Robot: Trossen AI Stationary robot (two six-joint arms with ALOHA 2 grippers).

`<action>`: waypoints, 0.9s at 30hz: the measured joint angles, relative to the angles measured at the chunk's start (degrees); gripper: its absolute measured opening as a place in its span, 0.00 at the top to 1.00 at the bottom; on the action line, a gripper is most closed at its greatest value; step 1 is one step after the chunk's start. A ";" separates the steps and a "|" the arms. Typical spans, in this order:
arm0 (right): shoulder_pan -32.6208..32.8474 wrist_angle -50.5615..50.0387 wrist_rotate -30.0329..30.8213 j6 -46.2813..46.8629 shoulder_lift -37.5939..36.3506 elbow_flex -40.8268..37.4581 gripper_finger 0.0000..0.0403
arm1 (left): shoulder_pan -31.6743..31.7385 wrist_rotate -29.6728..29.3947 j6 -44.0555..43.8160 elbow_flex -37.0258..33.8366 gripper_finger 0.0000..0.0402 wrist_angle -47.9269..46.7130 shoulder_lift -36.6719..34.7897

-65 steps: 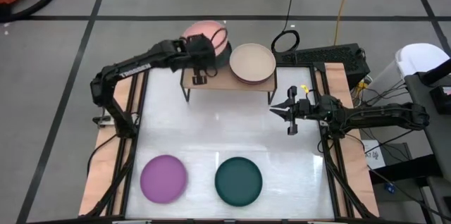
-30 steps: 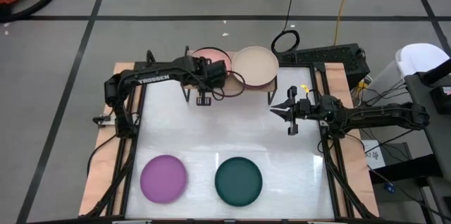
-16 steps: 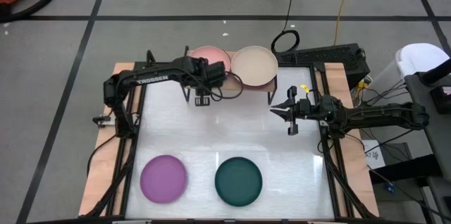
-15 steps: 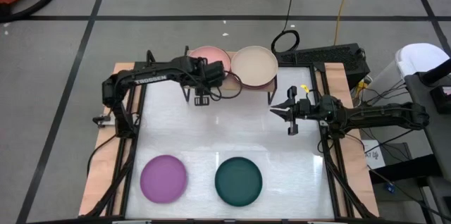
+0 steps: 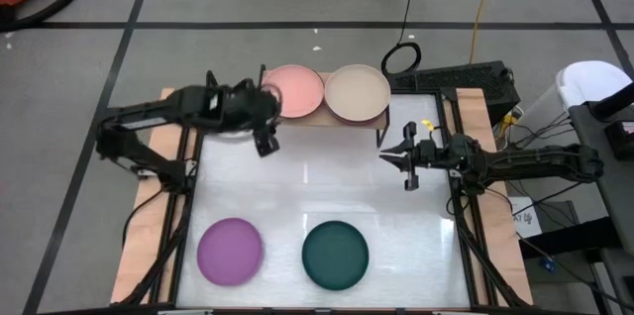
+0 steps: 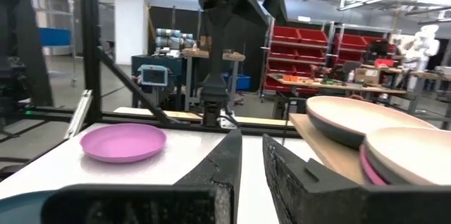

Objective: Place and stack plates onto a shelf
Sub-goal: Stack the green plate on top of the light orange plate on the shelf

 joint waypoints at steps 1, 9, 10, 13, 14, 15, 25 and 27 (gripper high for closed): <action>-0.01 -0.11 -0.57 -0.01 0.00 0.00 0.89 | -2.00 -2.02 -0.43 -1.84 0.58 1.51 -1.16; 3.86 -0.62 -0.76 -1.04 0.00 0.08 0.82 | -16.41 -17.79 -3.03 -25.72 0.58 31.59 -9.31; 4.47 -1.30 -0.74 -1.28 0.00 0.47 0.80 | -17.47 -18.85 -1.52 -28.77 0.58 36.34 -9.84; 6.21 -4.61 -0.70 -1.41 0.07 3.15 0.74 | -19.38 -21.57 5.06 -36.95 0.58 53.38 -10.07; 6.82 -6.06 -0.68 -1.39 0.45 4.38 0.72 | -19.53 -22.26 6.98 -39.34 0.58 57.90 -10.07; 7.44 -7.19 -0.67 -1.26 0.87 5.53 0.71 | -19.57 -22.54 8.72 -41.46 0.58 62.44 -10.05; 10.93 -7.94 -0.56 2.30 10.94 11.60 0.67 | -18.76 -22.06 14.81 -54.38 0.58 85.15 -12.40; 10.93 -8.08 -0.57 2.58 14.06 13.54 0.67 | -18.61 -21.94 14.31 -55.97 0.58 85.05 -13.65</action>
